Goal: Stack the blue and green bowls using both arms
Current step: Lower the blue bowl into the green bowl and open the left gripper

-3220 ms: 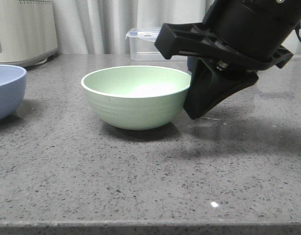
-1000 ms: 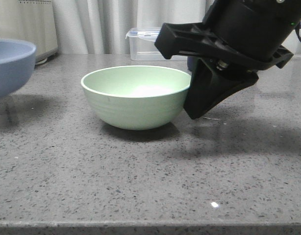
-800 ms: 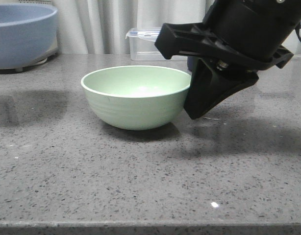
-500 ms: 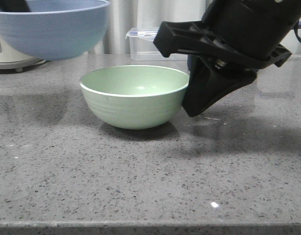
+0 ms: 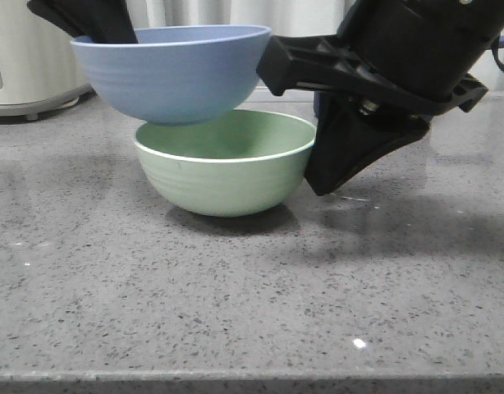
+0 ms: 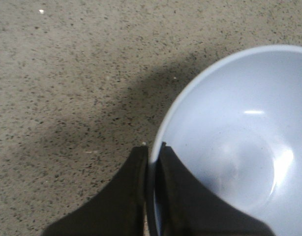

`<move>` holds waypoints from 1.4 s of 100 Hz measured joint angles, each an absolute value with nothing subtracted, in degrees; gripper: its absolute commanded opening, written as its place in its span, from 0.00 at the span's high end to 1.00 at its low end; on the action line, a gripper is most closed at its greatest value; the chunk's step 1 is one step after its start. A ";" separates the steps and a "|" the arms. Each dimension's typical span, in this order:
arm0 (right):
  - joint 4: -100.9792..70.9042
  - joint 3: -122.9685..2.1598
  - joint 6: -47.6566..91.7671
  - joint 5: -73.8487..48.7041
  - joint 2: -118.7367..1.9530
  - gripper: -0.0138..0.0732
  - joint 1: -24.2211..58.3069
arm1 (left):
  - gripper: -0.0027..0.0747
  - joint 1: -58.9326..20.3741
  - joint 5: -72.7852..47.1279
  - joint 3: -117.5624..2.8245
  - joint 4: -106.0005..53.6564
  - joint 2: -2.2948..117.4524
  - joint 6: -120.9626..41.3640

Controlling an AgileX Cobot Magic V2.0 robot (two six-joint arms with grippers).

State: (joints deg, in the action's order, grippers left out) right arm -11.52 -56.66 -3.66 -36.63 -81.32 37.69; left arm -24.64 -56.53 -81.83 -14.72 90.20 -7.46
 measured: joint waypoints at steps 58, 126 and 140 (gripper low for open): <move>-11.52 -56.62 -3.66 -35.70 -81.32 0.92 37.69 | 0.99 -26.56 -56.41 -81.92 -17.03 94.05 -7.46; -11.52 -56.62 -3.66 -35.38 -81.32 0.92 37.69 | 0.56 -26.56 -55.96 -81.92 -19.89 94.54 -8.20; -11.52 -56.62 -3.66 -35.38 -81.32 0.92 37.69 | 0.56 -26.56 -54.72 -81.92 -19.94 94.24 -8.20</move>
